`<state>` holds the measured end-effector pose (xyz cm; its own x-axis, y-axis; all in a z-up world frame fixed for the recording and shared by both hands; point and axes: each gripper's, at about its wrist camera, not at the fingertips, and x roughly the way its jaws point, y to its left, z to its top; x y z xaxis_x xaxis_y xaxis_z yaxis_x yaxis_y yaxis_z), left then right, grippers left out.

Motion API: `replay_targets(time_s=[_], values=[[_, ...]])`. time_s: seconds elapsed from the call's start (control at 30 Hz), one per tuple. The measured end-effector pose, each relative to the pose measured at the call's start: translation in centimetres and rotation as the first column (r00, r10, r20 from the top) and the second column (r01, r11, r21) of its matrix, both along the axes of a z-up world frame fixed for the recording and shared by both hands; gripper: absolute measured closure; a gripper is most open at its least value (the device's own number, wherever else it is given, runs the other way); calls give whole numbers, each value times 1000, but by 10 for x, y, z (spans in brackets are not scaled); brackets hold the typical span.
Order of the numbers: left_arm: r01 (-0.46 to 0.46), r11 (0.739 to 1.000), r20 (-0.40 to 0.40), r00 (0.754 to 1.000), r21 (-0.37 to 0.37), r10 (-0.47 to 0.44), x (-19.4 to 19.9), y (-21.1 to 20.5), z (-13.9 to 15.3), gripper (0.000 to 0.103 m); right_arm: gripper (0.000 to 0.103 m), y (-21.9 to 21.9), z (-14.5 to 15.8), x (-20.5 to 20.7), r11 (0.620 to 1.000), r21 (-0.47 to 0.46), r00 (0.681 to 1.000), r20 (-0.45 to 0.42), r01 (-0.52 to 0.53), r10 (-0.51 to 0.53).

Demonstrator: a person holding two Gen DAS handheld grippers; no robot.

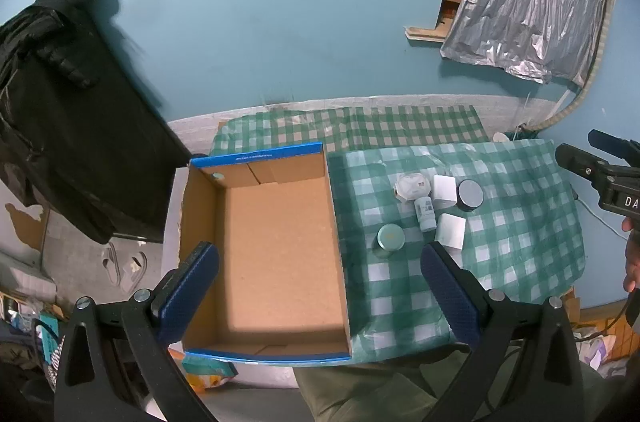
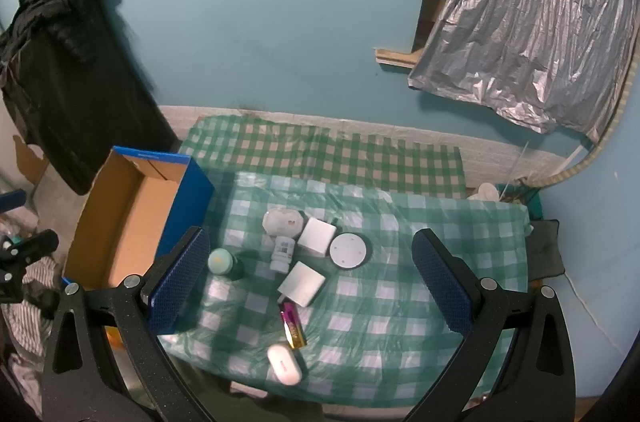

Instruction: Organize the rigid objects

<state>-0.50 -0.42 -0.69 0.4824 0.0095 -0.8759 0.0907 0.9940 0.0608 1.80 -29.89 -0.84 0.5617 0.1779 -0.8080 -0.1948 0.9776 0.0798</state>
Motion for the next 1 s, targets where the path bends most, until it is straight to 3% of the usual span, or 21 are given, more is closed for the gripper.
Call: replay_targets(time_s=[1.0], values=[[-2,1000,-4,1000,1,2,2,2,-1,2,2,2,0,1,1000,-3,1000,-4,-4,4]])
